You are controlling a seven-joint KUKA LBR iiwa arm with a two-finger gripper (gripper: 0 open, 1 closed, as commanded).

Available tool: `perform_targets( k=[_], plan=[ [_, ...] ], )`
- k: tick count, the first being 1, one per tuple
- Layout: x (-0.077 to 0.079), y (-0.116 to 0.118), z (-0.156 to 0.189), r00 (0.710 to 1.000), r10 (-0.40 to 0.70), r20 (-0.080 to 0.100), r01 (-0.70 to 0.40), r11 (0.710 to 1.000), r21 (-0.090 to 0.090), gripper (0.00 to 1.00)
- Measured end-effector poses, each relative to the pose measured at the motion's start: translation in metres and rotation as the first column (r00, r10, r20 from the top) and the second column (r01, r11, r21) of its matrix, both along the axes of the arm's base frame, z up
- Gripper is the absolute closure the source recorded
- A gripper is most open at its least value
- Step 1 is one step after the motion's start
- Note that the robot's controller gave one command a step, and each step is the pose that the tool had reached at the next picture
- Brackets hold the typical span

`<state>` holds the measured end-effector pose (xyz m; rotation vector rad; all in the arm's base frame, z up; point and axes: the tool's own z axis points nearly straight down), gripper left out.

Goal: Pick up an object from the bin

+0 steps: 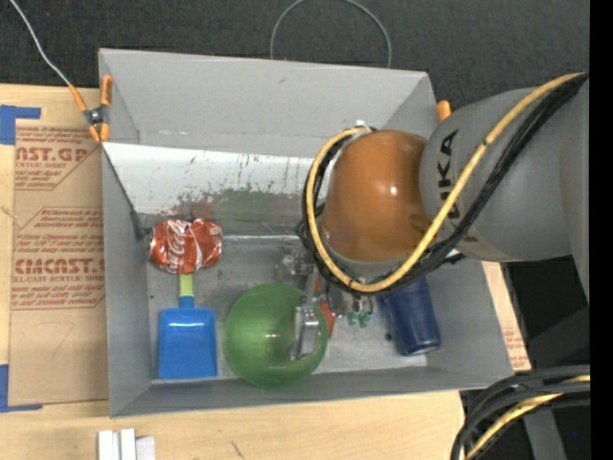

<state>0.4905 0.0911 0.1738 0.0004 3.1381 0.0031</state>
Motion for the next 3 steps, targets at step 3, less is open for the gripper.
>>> perform_targets(
  k=[3],
  plan=[
    [0.002, 0.044, -0.103, 0.981, 0.194, 0.014, -0.194, 0.981, 0.000, 0.00]
  ],
)
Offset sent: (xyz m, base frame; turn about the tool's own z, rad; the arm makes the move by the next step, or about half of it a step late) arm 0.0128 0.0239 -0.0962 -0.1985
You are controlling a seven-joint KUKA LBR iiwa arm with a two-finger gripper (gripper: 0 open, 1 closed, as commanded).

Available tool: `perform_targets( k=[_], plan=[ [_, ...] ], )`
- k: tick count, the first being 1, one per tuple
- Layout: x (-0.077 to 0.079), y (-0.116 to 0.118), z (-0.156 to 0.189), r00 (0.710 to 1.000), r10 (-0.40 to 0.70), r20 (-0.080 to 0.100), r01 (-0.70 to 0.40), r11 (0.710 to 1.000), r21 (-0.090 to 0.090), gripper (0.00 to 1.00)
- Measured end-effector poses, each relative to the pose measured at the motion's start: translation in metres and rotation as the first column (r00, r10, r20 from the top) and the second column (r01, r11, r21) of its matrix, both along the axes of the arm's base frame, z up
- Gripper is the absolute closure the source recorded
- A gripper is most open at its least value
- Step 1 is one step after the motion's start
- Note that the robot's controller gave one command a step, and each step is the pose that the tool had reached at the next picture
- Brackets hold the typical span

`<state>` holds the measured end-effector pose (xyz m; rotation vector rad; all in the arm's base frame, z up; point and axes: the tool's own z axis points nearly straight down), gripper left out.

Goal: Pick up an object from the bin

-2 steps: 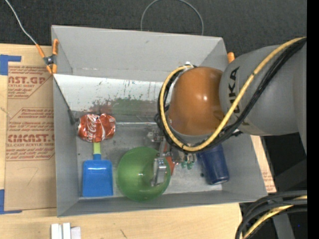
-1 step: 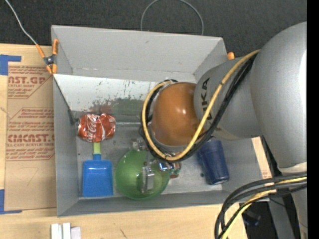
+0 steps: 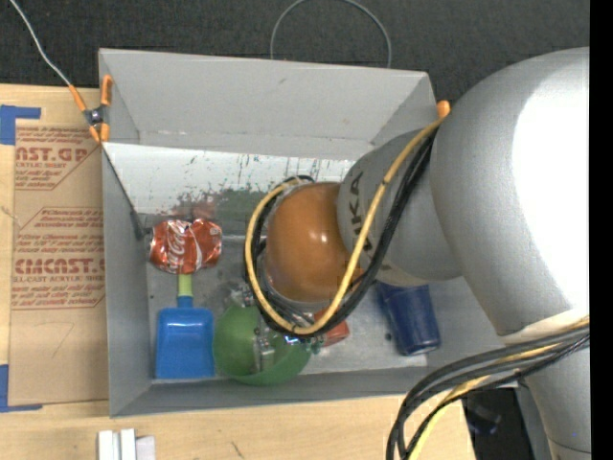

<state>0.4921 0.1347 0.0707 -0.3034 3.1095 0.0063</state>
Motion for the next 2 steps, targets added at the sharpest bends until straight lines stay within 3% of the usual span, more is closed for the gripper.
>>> perform_targets(
  k=[1, 2],
  plan=[
    [0.0000, -0.0030, 0.0050, 1.000, -0.005, 0.018, 0.005, 1.000, 0.004, 1.00],
    [0.0000, -0.0031, 0.0050, 1.000, -0.006, 0.018, 0.006, 1.000, 0.004, 1.00]
  ],
)
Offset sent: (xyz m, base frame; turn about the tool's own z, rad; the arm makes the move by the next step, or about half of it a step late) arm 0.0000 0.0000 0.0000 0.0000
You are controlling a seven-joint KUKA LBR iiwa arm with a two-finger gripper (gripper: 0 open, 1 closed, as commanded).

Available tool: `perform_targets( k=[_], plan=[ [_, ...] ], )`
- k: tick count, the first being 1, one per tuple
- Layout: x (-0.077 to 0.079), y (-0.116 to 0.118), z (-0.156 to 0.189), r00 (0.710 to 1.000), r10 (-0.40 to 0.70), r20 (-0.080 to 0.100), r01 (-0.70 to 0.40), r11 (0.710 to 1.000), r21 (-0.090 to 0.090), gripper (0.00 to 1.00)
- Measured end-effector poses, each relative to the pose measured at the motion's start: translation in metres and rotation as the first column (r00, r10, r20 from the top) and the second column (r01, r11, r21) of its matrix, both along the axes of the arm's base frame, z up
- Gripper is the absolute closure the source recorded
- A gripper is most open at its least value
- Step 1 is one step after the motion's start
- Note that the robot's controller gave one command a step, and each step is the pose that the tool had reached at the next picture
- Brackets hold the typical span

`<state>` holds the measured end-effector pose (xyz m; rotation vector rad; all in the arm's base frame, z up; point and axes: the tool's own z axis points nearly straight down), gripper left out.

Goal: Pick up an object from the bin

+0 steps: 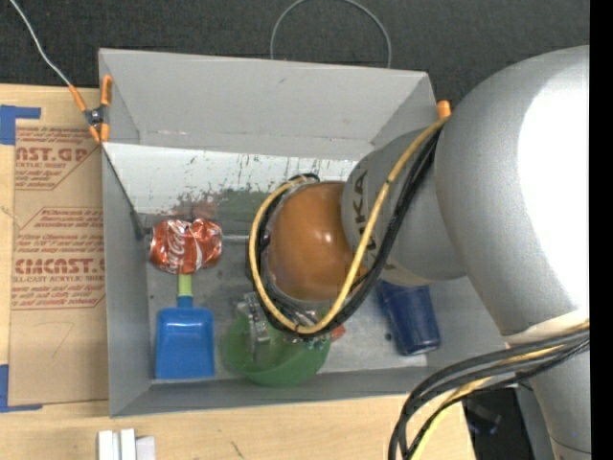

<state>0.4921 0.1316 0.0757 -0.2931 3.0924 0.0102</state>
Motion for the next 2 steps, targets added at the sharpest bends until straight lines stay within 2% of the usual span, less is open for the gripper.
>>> perform_targets(
  k=[1, 2],
  plan=[
    [-0.005, 0.000, 0.080, 0.999, 0.034, -0.010, -0.034, 0.999, -0.004, 1.00],
    [-0.004, 0.000, 0.162, 0.999, 0.036, -0.004, -0.036, 0.999, -0.003, 1.00]
  ],
)
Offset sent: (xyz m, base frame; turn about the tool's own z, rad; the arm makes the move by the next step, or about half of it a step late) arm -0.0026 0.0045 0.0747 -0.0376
